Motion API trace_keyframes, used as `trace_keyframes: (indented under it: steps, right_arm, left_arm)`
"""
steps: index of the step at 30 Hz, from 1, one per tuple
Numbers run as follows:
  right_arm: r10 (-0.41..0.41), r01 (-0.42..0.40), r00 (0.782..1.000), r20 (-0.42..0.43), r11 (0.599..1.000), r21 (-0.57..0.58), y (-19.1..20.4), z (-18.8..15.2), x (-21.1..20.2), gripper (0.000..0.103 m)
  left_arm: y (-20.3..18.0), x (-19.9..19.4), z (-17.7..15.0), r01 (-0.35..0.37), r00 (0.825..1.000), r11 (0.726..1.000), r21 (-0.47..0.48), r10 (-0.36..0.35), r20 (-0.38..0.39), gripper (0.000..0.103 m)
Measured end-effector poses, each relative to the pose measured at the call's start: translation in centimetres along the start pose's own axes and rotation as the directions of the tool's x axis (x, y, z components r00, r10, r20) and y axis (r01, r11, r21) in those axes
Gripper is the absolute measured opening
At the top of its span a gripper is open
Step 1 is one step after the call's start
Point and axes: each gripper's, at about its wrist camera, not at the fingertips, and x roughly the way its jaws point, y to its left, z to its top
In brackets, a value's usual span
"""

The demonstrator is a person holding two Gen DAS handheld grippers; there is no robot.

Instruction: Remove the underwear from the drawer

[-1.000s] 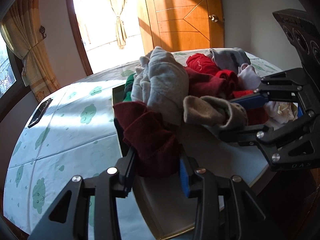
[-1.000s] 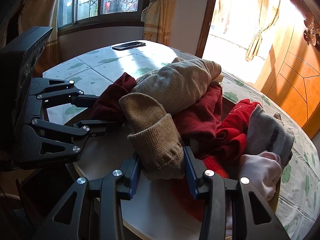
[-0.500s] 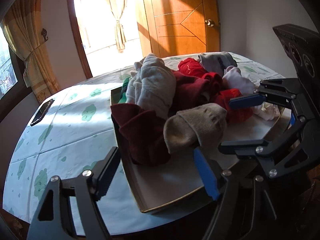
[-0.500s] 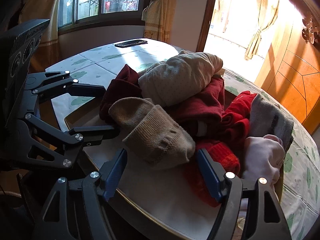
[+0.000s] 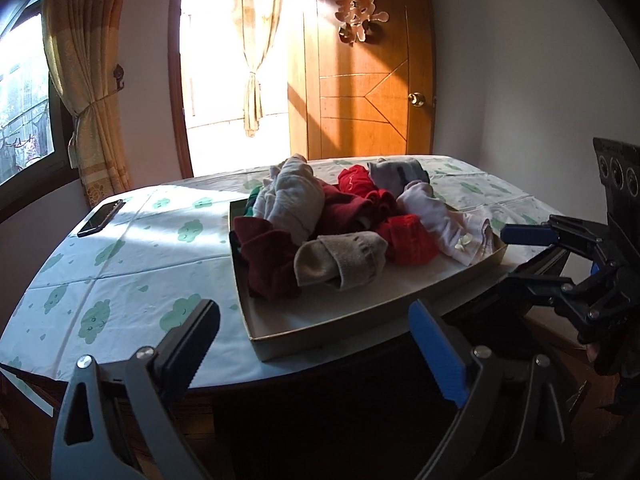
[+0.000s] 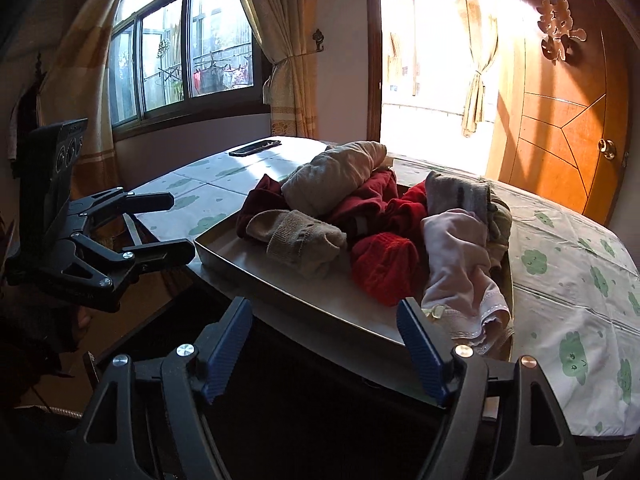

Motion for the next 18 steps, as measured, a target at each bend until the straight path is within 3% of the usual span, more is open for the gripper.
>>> trace_keyframes:
  steps: [8, 18]
  right_arm:
    - [-0.002, -0.007, 0.992, 0.123, 0.998, 0.069, 0.6, -1.2, -3.4, 0.08]
    - [-0.036, 0.013, 0.982, 0.187, 0.992, 0.123, 0.4, -1.9, -5.0, 0.081]
  left_arm:
    - [-1.7, -1.9, -0.8, 0.016, 0.999, 1.0, -0.018, -0.015, 0.036, 0.098]
    - [-2.5, -2.4, -1.1, 0.012, 0.999, 1.0, -0.018, -0.011, 0.051, 0.099]
